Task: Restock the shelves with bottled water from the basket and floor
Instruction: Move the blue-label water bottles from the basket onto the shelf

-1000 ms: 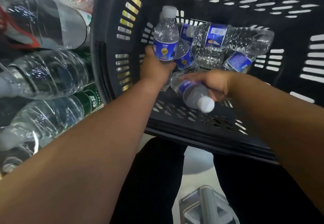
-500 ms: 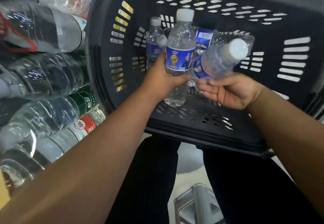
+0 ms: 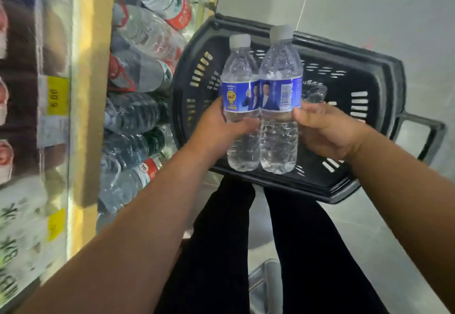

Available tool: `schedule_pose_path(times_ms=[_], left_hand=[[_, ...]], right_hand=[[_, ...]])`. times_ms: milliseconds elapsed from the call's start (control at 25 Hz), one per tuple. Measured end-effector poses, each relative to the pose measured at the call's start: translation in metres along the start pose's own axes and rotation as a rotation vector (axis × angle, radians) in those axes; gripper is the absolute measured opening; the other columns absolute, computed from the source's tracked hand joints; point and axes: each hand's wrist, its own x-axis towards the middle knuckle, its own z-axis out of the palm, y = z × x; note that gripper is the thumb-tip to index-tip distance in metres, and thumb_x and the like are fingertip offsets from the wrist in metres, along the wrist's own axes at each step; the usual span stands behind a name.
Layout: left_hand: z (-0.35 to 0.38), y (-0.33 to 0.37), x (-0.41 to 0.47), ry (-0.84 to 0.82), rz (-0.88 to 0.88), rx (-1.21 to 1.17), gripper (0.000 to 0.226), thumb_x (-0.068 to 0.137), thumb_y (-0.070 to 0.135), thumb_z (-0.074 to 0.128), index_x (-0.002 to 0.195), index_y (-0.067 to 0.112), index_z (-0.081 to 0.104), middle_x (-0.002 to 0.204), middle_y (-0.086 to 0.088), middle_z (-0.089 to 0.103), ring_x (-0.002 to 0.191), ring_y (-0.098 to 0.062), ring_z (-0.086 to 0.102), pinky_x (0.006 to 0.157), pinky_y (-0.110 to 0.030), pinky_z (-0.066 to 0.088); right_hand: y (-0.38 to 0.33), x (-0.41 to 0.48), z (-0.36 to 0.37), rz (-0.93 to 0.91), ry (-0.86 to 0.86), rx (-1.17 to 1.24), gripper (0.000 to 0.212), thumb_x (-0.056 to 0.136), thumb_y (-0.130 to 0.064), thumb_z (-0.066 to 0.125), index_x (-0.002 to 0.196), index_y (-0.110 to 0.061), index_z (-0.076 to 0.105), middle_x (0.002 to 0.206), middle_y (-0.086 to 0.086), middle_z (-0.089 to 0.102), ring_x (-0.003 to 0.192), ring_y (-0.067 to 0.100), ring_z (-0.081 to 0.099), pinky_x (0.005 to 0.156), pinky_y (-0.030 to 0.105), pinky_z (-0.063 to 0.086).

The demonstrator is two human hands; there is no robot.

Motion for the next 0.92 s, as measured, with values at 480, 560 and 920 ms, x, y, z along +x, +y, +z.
schedule_pose_path(times_ms=[480, 560, 920], left_hand=[[-0.031, 0.123, -0.219, -0.043, 0.106, -0.110, 0.030, 0.079, 0.019, 0.080, 0.100, 0.036, 0.065, 0.089, 0.023, 0.073, 0.084, 0.008, 0.068, 0.073, -0.013, 0.050], [-0.039, 0.137, -0.255, -0.066, 0.129, -0.091, 0.035, 0.079, 0.022, 0.080, 0.109, 0.033, 0.065, 0.099, 0.018, 0.074, 0.093, 0.002, 0.069, 0.085, -0.023, 0.052], [-0.022, 0.138, -0.399, 0.164, 0.236, -0.214, 0.035, 0.086, 0.031, 0.074, 0.118, 0.022, 0.065, 0.108, 0.004, 0.074, 0.101, -0.015, 0.070, 0.094, -0.040, 0.052]], right_hand=[[-0.089, -0.202, 0.179, -0.071, 0.133, -0.030, 0.026, 0.082, -0.032, 0.065, 0.103, -0.017, 0.068, 0.091, 0.003, 0.072, 0.079, 0.019, 0.070, 0.065, 0.032, 0.058], [-0.094, -0.235, 0.202, -0.123, 0.141, -0.085, 0.029, 0.079, -0.031, 0.068, 0.102, -0.013, 0.069, 0.089, 0.004, 0.075, 0.078, 0.020, 0.072, 0.064, 0.031, 0.056], [-0.095, -0.330, 0.250, -0.106, -0.048, -0.314, 0.060, 0.066, -0.046, 0.078, 0.117, -0.014, 0.069, 0.118, 0.014, 0.070, 0.111, 0.036, 0.065, 0.103, 0.060, 0.042]])
